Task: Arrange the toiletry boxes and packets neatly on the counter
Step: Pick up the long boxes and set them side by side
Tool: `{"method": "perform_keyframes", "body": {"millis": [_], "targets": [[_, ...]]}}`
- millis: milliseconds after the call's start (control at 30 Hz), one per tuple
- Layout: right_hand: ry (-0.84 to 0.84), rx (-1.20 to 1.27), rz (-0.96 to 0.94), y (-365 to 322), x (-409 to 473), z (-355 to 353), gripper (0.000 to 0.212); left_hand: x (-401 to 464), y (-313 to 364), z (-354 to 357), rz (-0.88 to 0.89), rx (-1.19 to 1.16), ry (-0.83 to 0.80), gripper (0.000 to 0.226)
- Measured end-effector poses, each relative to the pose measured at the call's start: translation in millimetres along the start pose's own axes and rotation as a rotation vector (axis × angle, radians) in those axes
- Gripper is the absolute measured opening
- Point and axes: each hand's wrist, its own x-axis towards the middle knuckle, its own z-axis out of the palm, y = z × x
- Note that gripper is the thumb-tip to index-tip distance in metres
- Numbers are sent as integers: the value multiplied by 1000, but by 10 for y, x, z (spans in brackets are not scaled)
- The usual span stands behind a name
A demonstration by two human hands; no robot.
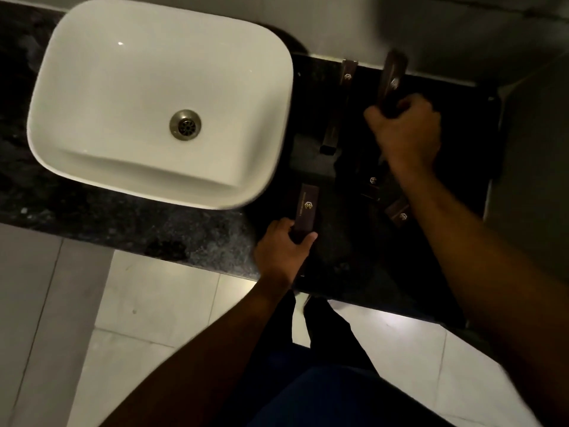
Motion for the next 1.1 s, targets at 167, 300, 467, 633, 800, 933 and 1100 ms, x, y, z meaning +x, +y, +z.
{"method": "perform_keyframes", "body": {"millis": [167, 300, 467, 633, 800, 933, 1100], "targets": [[-397, -30, 188, 596, -1240, 329, 54, 45, -6, -41, -69, -61, 10, 55], [-488, -43, 205, 888, -1606, 538, 57, 99, -41, -34, -55, -120, 14, 49], [-508, -46, 137, 982, -1582, 560, 54, 145, -126, -31, 29, -88, -26, 39], [-534, -54, 95, 1026, -1521, 538, 46, 191, -194, -11, 80, -97, -59, 35], [-547, -56, 103, 1067, -1492, 546, 49, 227, -215, -13, 87, -119, -66, 35], [-541, -56, 87, 1076, -1485, 539, 51, 249, -238, 16, 83, -133, -65, 37], [-544, -30, 88, 1103, -1476, 544, 52, 255, -261, 32, 99, -105, -62, 36]]}}
